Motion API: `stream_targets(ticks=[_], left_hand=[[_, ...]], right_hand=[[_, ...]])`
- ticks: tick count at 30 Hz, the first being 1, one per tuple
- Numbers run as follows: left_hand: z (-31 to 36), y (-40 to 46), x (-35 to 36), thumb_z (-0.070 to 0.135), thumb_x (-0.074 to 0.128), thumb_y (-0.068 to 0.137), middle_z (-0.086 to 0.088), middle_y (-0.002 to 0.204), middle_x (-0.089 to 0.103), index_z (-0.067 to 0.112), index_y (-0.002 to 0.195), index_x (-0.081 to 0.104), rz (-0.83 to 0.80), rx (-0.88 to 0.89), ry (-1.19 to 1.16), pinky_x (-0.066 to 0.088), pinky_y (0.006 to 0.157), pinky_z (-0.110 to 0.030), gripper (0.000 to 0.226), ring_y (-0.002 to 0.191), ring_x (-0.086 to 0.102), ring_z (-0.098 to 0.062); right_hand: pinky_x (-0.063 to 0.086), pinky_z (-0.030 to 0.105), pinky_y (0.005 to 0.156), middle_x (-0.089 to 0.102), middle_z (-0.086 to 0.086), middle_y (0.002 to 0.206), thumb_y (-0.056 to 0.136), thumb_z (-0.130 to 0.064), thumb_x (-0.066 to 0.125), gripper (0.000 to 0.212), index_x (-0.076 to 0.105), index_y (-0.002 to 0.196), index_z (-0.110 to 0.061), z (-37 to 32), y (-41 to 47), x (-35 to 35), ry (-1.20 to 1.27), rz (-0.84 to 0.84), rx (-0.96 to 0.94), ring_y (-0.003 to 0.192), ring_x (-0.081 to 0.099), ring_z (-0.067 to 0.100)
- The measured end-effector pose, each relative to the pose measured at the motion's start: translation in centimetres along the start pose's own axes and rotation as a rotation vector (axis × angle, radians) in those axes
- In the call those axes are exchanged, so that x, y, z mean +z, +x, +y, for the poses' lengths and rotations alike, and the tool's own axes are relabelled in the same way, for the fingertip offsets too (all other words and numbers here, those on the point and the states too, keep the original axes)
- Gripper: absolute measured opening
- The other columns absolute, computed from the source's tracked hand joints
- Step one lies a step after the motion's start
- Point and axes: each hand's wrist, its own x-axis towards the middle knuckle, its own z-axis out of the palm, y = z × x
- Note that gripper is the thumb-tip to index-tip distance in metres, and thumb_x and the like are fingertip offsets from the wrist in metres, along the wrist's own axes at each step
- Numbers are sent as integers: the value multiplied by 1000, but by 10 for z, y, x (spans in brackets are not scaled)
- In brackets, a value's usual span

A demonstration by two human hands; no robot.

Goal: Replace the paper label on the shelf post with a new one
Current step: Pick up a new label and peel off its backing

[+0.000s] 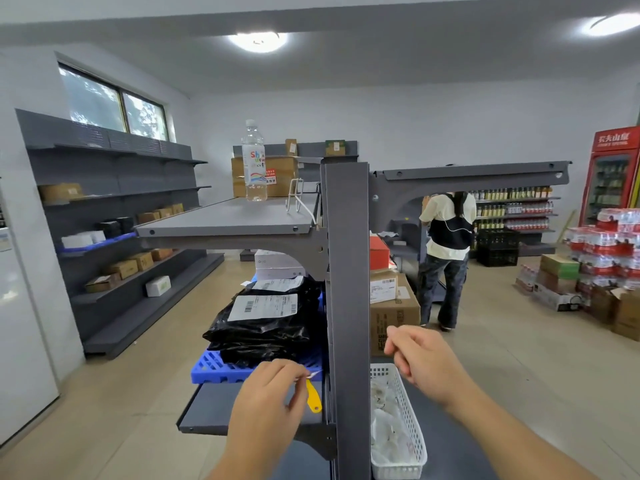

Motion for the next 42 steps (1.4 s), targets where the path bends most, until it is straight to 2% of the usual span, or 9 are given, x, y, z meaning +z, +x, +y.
stream_targets(ticks=[3, 8, 12, 16, 22, 25, 28, 31, 42], left_hand=[[26, 17, -20, 17, 68, 89, 10, 90, 73, 17, 90, 77, 188, 123, -55, 49, 83, -17, 9, 88, 60, -5], [54, 32, -34, 18, 67, 89, 8, 94, 74, 16, 90, 78, 272, 245, -96, 52, 82, -25, 12, 89, 64, -13], [56, 36, -29, 13, 73, 84, 10, 95, 73, 20, 93, 77, 264, 274, -77, 55, 78, -31, 12, 89, 65, -14], [67, 43, -36, 17, 75, 80, 11, 99, 72, 21, 94, 77, 213, 250, -96, 54, 80, -29, 14, 93, 65, -12], [88, 53, -51, 30, 61, 91, 24, 112, 57, 38, 117, 62, 36, -169, -325, 51, 84, -19, 27, 109, 57, -4], [96, 62, -51, 26, 67, 94, 18, 107, 64, 38, 120, 62, -16, -398, -470, 52, 77, -18, 29, 98, 62, -1], [105, 71, -52, 20, 74, 89, 4, 87, 77, 31, 99, 74, -69, -568, -655, 53, 66, -18, 15, 75, 67, -3], [107, 74, -52, 17, 75, 87, -4, 79, 79, 23, 85, 78, -54, -613, -727, 54, 65, -27, 7, 65, 64, -8], [111, 78, -49, 18, 77, 85, -4, 80, 80, 26, 82, 78, -58, -627, -772, 58, 71, -37, 9, 70, 69, -14]], right_hand=[[42, 22, 49, 59, 6, 55, 107, -33, 49, 42, 70, 80, -8, -15, -8, 10, 19, -115, 34, 47, 48, 16], [35, 24, 40, 74, 20, 73, 107, -45, 47, 57, 73, 100, 5, -33, -12, 25, 253, -207, 185, 55, 60, 25], [31, 28, 44, 69, 14, 72, 103, -25, 58, 30, 74, 88, -3, -41, -13, 27, 316, -233, 153, 54, 56, 20], [32, 25, 43, 68, 10, 69, 100, -11, 61, 26, 76, 79, -8, -48, -10, 24, 324, -188, 82, 52, 55, 16], [38, 23, 46, 72, 7, 67, 99, -10, 64, 19, 75, 83, -7, -55, -11, 18, 204, -155, -19, 54, 59, 16], [41, 19, 48, 73, 3, 67, 98, -14, 66, 17, 77, 85, -9, -60, -15, 17, 131, -174, -61, 57, 60, 14], [42, 19, 49, 74, 3, 68, 99, -15, 66, 20, 78, 83, -15, -63, -17, 13, 109, -192, -88, 57, 62, 13], [42, 19, 48, 74, 4, 69, 100, -10, 62, 22, 78, 85, -10, -63, -17, 8, 132, -172, -80, 58, 62, 14], [51, 21, 56, 71, 3, 67, 97, -8, 65, 16, 77, 87, -7, -64, -15, -3, 140, -135, -68, 60, 61, 14]])
